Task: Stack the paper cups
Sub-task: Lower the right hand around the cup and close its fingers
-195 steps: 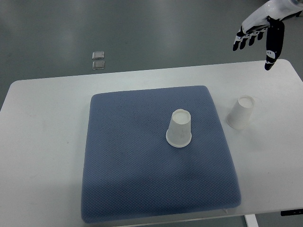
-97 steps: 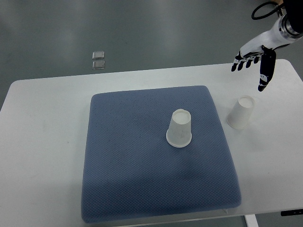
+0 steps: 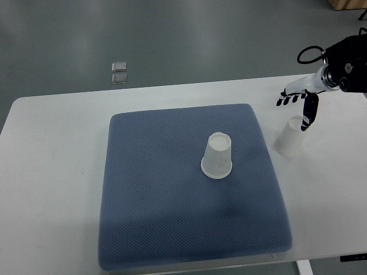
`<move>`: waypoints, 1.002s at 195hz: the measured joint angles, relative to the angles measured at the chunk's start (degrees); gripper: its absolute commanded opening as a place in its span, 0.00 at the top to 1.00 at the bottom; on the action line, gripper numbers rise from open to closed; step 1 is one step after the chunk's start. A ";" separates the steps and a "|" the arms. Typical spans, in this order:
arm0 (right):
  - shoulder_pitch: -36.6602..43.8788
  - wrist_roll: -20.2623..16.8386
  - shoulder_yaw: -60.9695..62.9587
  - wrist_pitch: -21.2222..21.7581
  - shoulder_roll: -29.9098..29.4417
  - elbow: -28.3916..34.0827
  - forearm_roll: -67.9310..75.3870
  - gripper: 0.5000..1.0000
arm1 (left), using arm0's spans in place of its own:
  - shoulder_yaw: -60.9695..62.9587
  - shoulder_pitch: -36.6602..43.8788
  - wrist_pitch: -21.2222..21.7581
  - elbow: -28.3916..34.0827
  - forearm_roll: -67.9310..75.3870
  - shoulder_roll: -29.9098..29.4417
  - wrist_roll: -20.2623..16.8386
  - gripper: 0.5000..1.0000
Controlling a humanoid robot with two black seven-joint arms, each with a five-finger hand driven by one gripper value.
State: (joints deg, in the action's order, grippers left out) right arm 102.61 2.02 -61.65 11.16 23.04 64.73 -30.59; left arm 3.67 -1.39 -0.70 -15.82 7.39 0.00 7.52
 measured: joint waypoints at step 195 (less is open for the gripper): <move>-10.71 0.00 0.12 -1.85 -3.51 -9.49 0.06 0.19 | 0.02 0.60 0.05 -0.07 0.01 0.00 0.01 0.00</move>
State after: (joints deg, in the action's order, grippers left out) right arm 91.91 2.02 -61.52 9.30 19.52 55.24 -30.53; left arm 3.69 -0.79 -0.64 -15.88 7.40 0.00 7.53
